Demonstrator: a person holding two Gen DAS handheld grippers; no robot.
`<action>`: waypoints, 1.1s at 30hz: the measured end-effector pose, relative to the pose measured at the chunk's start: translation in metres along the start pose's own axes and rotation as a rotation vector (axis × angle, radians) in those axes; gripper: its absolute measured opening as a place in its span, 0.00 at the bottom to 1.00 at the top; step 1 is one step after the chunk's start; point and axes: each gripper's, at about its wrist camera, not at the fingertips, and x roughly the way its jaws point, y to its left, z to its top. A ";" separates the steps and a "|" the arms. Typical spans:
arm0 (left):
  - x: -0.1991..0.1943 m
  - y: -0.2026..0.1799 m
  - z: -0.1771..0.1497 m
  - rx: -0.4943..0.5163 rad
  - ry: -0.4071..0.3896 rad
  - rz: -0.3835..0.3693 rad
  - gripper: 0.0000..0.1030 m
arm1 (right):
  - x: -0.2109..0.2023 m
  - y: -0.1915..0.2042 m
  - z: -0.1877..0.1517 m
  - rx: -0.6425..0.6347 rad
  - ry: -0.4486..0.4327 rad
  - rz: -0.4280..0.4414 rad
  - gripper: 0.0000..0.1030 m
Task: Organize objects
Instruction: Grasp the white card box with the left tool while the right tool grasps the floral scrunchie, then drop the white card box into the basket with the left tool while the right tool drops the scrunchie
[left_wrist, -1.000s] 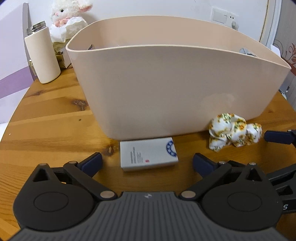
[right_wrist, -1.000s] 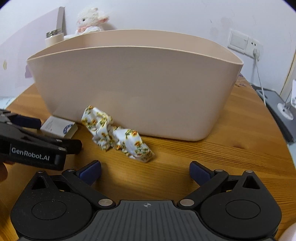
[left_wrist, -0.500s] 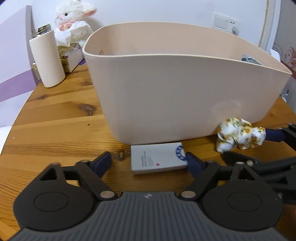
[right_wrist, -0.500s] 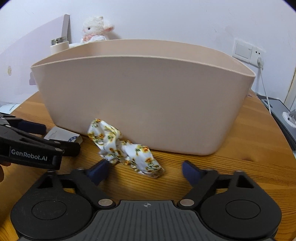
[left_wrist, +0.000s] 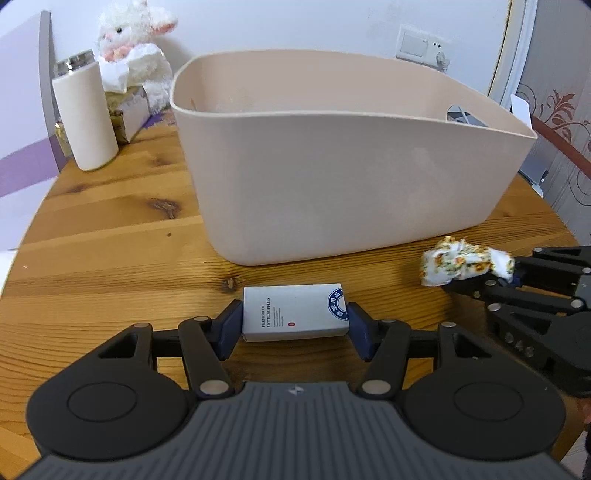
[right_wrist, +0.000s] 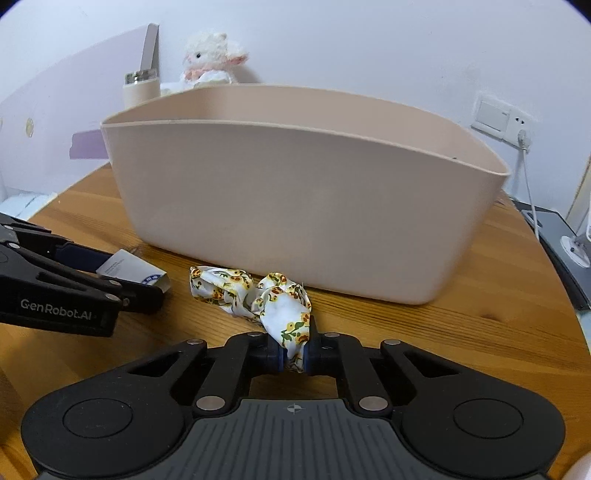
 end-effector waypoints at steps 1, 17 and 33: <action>-0.003 -0.001 0.000 0.006 -0.008 0.004 0.60 | -0.004 -0.002 0.000 0.003 -0.008 -0.001 0.08; -0.081 -0.026 0.018 0.111 -0.215 -0.006 0.60 | -0.089 -0.014 0.020 0.013 -0.205 -0.044 0.08; -0.126 -0.029 0.071 0.105 -0.379 0.000 0.60 | -0.129 -0.027 0.066 -0.004 -0.395 -0.111 0.08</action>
